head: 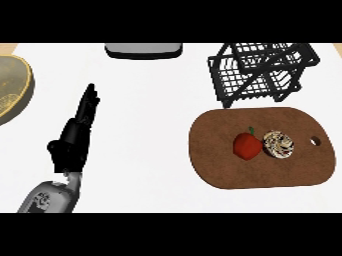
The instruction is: Pick the cupcake from the cutting board and place it in the tiered basket
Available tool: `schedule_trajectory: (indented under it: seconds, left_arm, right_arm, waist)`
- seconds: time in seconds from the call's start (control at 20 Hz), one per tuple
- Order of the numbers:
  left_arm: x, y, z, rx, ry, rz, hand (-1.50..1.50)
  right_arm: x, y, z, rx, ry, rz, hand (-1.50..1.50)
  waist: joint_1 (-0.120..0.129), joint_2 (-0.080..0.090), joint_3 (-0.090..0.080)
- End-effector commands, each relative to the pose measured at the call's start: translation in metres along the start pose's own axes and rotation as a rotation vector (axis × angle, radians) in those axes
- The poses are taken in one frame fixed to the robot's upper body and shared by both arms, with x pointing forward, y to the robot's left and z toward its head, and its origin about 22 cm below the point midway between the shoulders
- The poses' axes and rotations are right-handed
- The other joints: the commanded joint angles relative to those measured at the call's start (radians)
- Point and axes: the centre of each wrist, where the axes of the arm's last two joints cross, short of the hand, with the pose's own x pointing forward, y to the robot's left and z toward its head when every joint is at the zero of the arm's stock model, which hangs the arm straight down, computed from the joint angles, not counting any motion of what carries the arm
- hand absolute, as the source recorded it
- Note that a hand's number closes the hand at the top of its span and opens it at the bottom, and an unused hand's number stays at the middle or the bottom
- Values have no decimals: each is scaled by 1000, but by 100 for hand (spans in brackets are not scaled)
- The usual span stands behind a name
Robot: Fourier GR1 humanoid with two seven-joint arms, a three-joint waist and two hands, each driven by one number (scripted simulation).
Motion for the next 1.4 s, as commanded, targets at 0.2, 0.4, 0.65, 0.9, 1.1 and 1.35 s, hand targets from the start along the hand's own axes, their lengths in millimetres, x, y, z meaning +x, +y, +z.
schedule_trajectory:
  seconds: [0.2, 0.4, 0.65, 0.9, 1.1, 1.35]
  left_arm:
    - [2, -7, 1, 4, -2, 7, 0]
    - [12, -3, -1, 2, -11, -3, 0]
    - [12, -15, 7, -8, 10, 6, 0]
    - [-5, -8, 0, 9, 12, 7, 0]
    - [-8, 7, 9, 13, -2, -1, 0]
    - [3, -7, -9, 1, 17, -9, 0]
  right_arm:
    - [2, 11, -17, 8, 80, 71, -150]
    - [-5, 17, -10, 10, 93, 122, -150]
    - [-18, 9, -31, 15, 88, 154, -150]
    - [-5, 38, -17, -3, 23, 259, -150]
    - [-16, 33, -35, -26, 36, 270, -150]
    - [-32, 40, -42, -75, 139, 242, -150]
  waist:
    - [5, 1, 0]
    - [0, 0, 0]
    - [5, 1, 1]
    - [-3, 0, 1]
    - [2, 0, 0]
    - [-1, 1, 0]
